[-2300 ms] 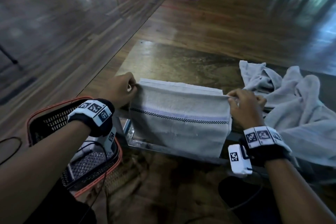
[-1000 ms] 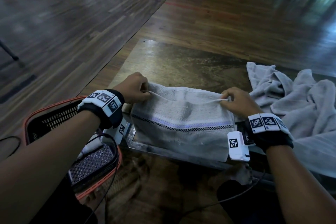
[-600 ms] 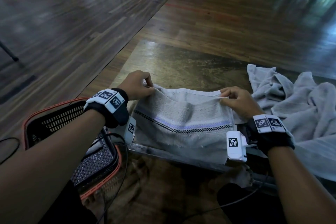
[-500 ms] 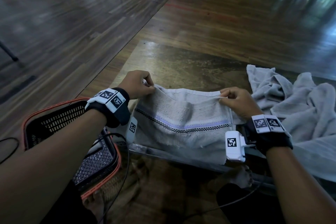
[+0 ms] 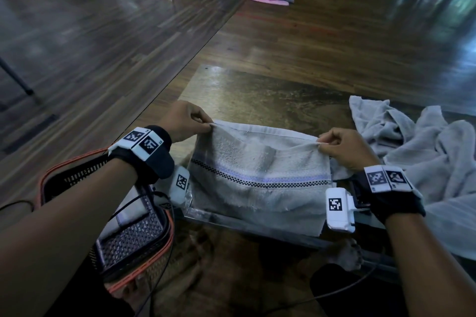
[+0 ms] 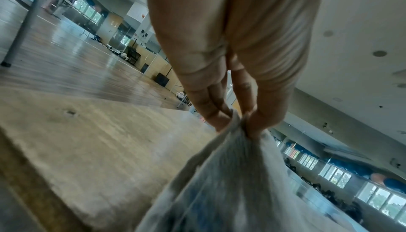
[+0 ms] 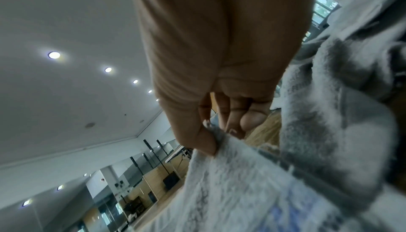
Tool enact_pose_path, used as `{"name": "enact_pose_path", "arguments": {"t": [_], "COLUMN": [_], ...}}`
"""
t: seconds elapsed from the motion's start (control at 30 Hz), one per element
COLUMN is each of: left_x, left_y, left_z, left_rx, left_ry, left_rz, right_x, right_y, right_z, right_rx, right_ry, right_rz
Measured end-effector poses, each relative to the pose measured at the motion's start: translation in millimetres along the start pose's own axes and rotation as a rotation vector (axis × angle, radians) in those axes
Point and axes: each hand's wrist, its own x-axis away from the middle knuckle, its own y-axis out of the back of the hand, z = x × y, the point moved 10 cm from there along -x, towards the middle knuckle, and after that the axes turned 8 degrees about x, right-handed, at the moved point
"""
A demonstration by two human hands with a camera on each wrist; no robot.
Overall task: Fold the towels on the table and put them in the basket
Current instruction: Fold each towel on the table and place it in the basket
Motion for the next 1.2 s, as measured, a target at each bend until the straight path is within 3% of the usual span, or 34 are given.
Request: {"name": "enact_pose_path", "arguments": {"t": [0.13, 0.23, 0.57, 0.97, 1.2], "left_x": [7.9, 12.7, 16.3, 21.7, 27.8], "left_y": [-18.9, -26.0, -24.3, -5.7, 0.3], "left_z": [13.3, 19.2, 3.8, 6.8, 15.1], "left_rx": [0.01, -0.05, -0.302, -0.332, -0.26], "left_ry": [0.096, 0.114, -0.092, -0.141, -0.139], "left_rz": [0.233, 0.296, 0.25, 0.145, 0.114], "right_x": [5.2, 6.7, 10.9, 20.1, 24.4], "right_y": [-4.3, -12.8, -36.2, -1.4, -5.0], "right_z": [0.2, -2.7, 0.1, 8.9, 12.6], "right_rx": [0.134, 0.192, 0.162, 0.13, 0.093], "right_ry": [0.033, 0.026, 0.025, 0.082, 0.145], "right_rz": [0.047, 0.122, 0.317, 0.071, 0.122]}}
